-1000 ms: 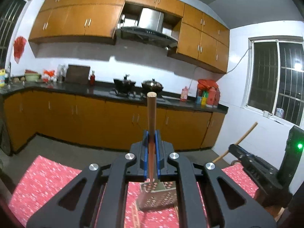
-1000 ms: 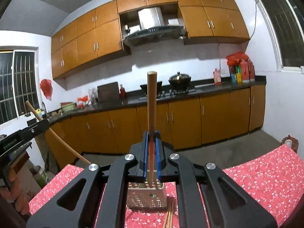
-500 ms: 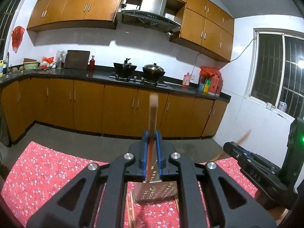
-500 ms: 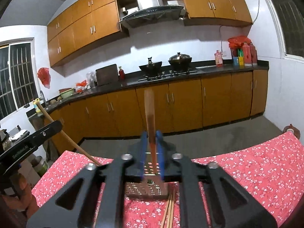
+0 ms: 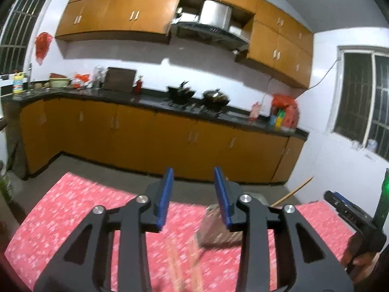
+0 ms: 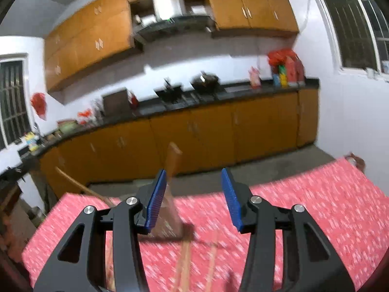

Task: Organize utensils
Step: 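Open both grippers to drop the chopsticks into the holder, then grasp another chopstick with the right gripper while the left gripper grasps one too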

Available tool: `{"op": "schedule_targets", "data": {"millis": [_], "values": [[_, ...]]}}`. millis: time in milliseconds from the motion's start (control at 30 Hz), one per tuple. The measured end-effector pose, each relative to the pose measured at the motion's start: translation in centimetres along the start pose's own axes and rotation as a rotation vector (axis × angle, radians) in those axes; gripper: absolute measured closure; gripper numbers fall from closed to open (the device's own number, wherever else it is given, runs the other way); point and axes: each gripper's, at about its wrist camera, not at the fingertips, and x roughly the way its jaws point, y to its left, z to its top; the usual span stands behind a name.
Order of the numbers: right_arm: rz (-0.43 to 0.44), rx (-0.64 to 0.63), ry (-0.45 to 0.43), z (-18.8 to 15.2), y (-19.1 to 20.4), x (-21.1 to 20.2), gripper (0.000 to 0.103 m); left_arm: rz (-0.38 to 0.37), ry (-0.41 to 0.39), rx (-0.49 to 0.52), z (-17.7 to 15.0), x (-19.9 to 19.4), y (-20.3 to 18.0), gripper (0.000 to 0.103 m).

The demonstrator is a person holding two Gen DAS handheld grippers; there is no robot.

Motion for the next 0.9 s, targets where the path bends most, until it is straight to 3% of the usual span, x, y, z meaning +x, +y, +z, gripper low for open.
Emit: {"op": "schedule_targets", "data": {"millis": [133, 233, 367, 467, 533, 633, 767, 900], "values": [[-0.064, 0.031, 0.208, -4.8, -2.5, 3.3, 0.055, 0.072, 0.138, 0.027, -4.3, 1.2, 2.3, 0.064], [-0.051, 0.038, 0.370, -9.4, -3.0, 5.4, 0.064, 0.111, 0.249, 0.036, -7.7, 2.3, 3.5, 0.065], [-0.020, -0.003, 0.474, -13.1, -1.8, 6.3, 0.065, 0.104, 0.375, 0.001, -11.9, 3.1, 5.1, 0.065], [-0.027, -0.038, 0.519, -14.7, -1.3, 7.0, 0.067, 0.089, 0.419, -0.015, -14.1, 3.2, 5.5, 0.065], [-0.041, -0.054, 0.515, -15.4, -1.0, 7.0, 0.073, 0.074, 0.439, -0.022, -15.4, 3.0, 5.6, 0.065], [-0.078, -0.092, 0.502, -15.6, -1.4, 7.2, 0.094, 0.047, 0.463, -0.030, -16.5, 2.9, 5.3, 0.065], [-0.151, -0.027, 0.482, -15.2, -3.5, 7.6, 0.096, -0.001, 0.495, -0.033, -17.2, 3.3, 4.0, 0.072], [-0.162, 0.004, 0.476, -15.2, -4.5, 7.5, 0.096, -0.021, 0.527, -0.009, -18.0, 3.7, 3.1, 0.080]]}}
